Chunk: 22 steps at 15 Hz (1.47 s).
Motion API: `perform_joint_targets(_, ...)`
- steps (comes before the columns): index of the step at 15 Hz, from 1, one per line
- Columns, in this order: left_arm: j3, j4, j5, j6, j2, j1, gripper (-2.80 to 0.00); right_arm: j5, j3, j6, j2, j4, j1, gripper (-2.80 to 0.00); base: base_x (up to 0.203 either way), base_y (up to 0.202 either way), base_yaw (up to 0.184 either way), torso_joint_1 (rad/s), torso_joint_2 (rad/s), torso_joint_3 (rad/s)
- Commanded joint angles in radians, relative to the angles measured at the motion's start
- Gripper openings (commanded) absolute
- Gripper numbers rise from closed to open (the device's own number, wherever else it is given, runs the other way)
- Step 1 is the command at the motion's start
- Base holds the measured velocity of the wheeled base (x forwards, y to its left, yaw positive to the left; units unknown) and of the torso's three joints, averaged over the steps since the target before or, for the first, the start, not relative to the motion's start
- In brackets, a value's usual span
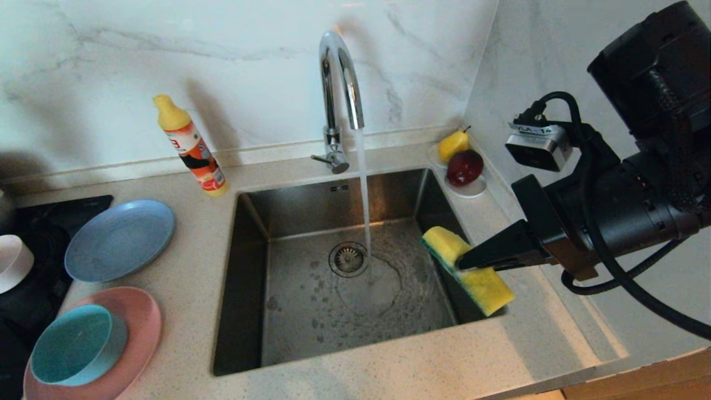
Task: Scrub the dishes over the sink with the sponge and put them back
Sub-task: Wash the bowl
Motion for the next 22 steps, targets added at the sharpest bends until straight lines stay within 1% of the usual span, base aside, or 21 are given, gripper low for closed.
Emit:
perform_joint_targets(1,0.005,0.027,-0.05,-0.003,-0.083,0.002,0.0,0.004,-0.005,0.005,-0.008,0.005,0.001,-2.8,0.0,0.0,0.0,0.0,0.0,0.0)
perform_joint_targets(2,0.005,0.051,-0.103,-0.001,-0.117,0.006,-2.8,0.004,-0.005,0.005,-0.013,0.005,0.003,-2.8,0.0,0.0,0.0,0.0,0.0,0.0)
perform_joint_targets(3,0.007,0.064,-0.136,0.001,-0.148,0.009,-2.8,0.004,-0.002,0.004,-0.014,0.005,0.002,-2.8,0.0,0.0,0.0,0.0,0.0,0.0)
perform_joint_targets(5,0.014,0.074,-0.152,0.004,-0.218,0.011,-2.8,0.002,0.0,0.003,-0.019,0.005,0.001,-2.8,0.0,0.0,0.0,0.0,0.0,0.0)
perform_joint_targets(6,0.017,0.089,-0.154,0.015,-0.257,0.01,-2.8,0.002,-0.001,0.003,-0.02,0.005,0.001,-2.8,0.0,0.0,0.0,0.0,0.0,0.0)
perform_joint_targets(7,0.018,0.114,-0.155,0.044,-0.295,0.01,-2.8,0.002,-0.001,0.003,-0.02,0.005,0.001,-2.8,0.0,0.0,0.0,0.0,0.0,0.0)
perform_joint_targets(10,0.021,0.26,-0.169,0.227,-0.402,-0.006,-2.8,0.002,0.006,0.005,-0.019,0.005,0.001,-2.8,0.0,0.0,0.0,0.0,0.0,0.0)
perform_joint_targets(12,0.053,0.347,-0.219,0.379,-0.453,-0.01,-2.8,0.002,0.008,0.005,-0.02,0.006,0.001,-2.8,0.0,0.0,0.0,0.0,0.0,0.0)
perform_joint_targets(13,0.096,0.383,-0.228,0.466,-0.472,-0.012,-2.8,0.002,0.008,0.004,-0.02,0.006,0.001,-2.8,0.0,0.0,0.0,0.0,0.0,0.0)
perform_joint_targets(15,0.22,0.446,-0.231,0.672,-0.531,-0.024,-2.8,0.002,0.008,0.005,-0.02,0.006,0.001,-2.8,0.0,0.0,0.0,0.0,0.0,0.0)
perform_joint_targets(16,0.287,0.46,-0.226,0.752,-0.562,-0.028,-2.8,0.002,0.008,0.005,-0.017,0.006,0.001,-2.8,0.0,0.0,0.0,0.0,0.0,0.0)
perform_joint_targets(17,0.359,0.465,-0.207,0.81,-0.593,-0.04,0.0,0.002,0.006,0.006,-0.014,0.006,0.001,-2.8,0.0,0.0,0.0,0.0,0.0,0.0)
perform_joint_targets(18,0.426,0.467,-0.169,0.844,-0.623,-0.069,0.0,0.002,0.006,0.006,-0.01,0.006,0.001,-2.8,0.0,0.0,0.0,0.0,0.0,0.0)
perform_joint_targets(20,0.528,0.459,-0.105,0.87,-0.66,-0.128,0.0,0.002,0.004,0.006,-0.01,0.005,0.001,-2.8,0.0,0.0,0.0,0.0,0.0,0.0)
perform_joint_targets(22,0.598,0.446,-0.09,0.874,-0.672,-0.165,0.0,0.002,0.005,0.005,-0.007,0.005,0.001,-2.8,0.0,0.0,0.0,0.0,0.0,0.0)
